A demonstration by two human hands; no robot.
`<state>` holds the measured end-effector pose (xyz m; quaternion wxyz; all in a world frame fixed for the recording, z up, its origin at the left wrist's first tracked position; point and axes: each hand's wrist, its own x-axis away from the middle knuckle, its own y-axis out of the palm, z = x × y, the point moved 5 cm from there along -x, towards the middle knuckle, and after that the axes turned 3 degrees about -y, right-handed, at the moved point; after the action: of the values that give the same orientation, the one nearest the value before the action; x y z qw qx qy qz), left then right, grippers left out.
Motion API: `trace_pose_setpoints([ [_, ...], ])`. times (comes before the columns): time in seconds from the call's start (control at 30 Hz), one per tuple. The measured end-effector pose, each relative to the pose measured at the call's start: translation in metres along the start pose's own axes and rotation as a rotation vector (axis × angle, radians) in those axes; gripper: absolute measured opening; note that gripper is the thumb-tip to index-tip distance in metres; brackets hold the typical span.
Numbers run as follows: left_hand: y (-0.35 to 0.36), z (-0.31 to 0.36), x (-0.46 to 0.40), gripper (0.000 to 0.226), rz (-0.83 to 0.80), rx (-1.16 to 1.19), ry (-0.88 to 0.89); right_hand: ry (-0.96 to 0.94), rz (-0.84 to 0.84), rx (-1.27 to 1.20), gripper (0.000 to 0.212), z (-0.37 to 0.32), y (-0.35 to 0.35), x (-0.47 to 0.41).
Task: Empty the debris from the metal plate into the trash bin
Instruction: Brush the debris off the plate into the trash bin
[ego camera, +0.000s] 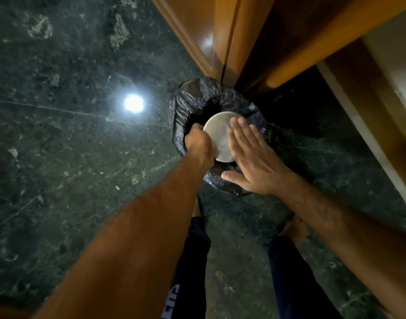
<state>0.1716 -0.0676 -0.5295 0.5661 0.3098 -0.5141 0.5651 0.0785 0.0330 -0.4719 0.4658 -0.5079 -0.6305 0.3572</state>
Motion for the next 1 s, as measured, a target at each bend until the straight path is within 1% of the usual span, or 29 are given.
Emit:
trace_pose_setpoints([
  [0.07,-0.001,-0.002,0.001,0.034,0.015,0.026,-0.019,0.008,0.081,-0.007,0.101,-0.003,0.0,0.007],
  [0.17,0.001,-0.007,-0.005,0.029,0.016,0.05,0.002,-0.004,-0.03,-0.018,0.105,-0.019,0.007,0.008],
  [0.27,0.004,-0.006,-0.004,0.029,-0.006,0.096,-0.004,-0.033,0.015,-0.04,0.104,-0.026,0.016,0.008],
  [0.3,0.003,-0.006,-0.005,0.029,-0.009,0.111,0.007,-0.026,-0.006,-0.05,0.105,-0.029,0.017,0.004],
  [0.37,-0.001,-0.007,-0.005,0.028,0.016,0.056,0.039,0.017,0.002,-0.075,0.105,-0.03,0.013,0.0],
  [0.43,0.0,-0.004,-0.003,0.028,-0.019,0.058,0.041,0.019,0.105,-0.053,0.102,-0.025,0.009,-0.004],
  [0.47,0.0,-0.003,-0.003,0.029,-0.029,0.072,0.04,0.001,0.112,-0.047,0.1,-0.024,0.006,-0.01],
  [0.53,-0.002,-0.006,-0.001,0.03,-0.036,0.043,0.043,-0.02,0.064,-0.059,0.098,-0.027,0.003,-0.014],
  [0.6,0.0,-0.005,0.003,0.032,-0.056,0.009,0.044,-0.004,0.088,-0.029,0.097,-0.021,0.005,-0.015],
  [0.7,-0.001,-0.005,0.002,0.031,-0.006,-0.003,0.059,0.008,0.059,-0.049,0.095,-0.015,0.0,-0.018],
  [0.8,0.003,-0.002,0.004,0.033,-0.023,-0.039,0.063,0.029,0.126,-0.037,0.092,-0.008,-0.002,-0.017],
  [0.9,0.003,0.002,0.009,0.029,0.015,-0.024,0.065,0.063,0.139,-0.076,0.09,-0.011,-0.004,-0.016],
  [0.97,0.003,0.004,0.011,0.03,0.016,0.005,0.053,0.068,0.175,-0.044,0.091,-0.013,-0.002,-0.013],
  [1.0,0.001,0.005,0.013,0.031,0.024,0.025,0.054,0.064,0.154,-0.043,0.092,-0.016,-0.001,-0.012],
])
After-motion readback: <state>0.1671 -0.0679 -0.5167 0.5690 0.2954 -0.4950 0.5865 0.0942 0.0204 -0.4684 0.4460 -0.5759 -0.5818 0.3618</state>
